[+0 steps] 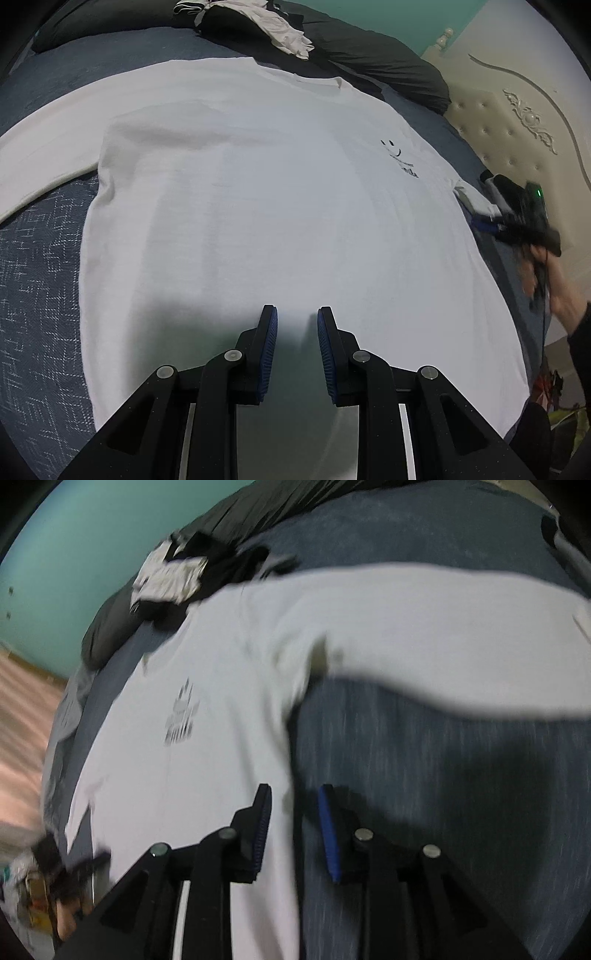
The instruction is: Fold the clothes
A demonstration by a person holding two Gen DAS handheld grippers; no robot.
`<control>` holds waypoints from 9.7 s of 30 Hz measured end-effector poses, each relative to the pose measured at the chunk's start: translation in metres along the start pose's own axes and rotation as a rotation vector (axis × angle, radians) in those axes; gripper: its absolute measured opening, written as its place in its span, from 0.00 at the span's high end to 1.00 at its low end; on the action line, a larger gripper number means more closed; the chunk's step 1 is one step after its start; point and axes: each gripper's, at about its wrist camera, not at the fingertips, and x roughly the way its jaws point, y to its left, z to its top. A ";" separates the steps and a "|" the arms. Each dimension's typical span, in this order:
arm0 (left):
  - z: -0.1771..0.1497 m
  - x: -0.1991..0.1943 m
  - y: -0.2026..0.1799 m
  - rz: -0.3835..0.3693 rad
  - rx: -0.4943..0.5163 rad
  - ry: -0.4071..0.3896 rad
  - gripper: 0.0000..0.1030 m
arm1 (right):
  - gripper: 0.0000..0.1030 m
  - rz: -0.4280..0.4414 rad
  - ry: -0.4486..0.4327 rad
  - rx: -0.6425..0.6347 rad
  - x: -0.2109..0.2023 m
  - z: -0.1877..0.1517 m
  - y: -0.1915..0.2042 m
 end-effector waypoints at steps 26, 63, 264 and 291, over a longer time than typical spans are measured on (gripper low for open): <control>-0.005 -0.002 -0.005 -0.013 0.008 -0.006 0.76 | 0.89 -0.012 0.071 0.043 -0.003 -0.046 -0.005; -0.008 -0.009 -0.012 -0.037 0.022 -0.017 0.76 | 0.80 -0.136 0.187 -0.088 -0.006 -0.082 0.029; -0.066 -0.077 0.066 0.070 -0.156 0.152 0.99 | 0.75 0.034 -0.041 0.133 -0.086 -0.138 -0.007; -0.046 -0.029 0.067 0.076 -0.151 0.183 0.98 | 0.98 0.018 -0.021 0.089 -0.004 -0.053 -0.011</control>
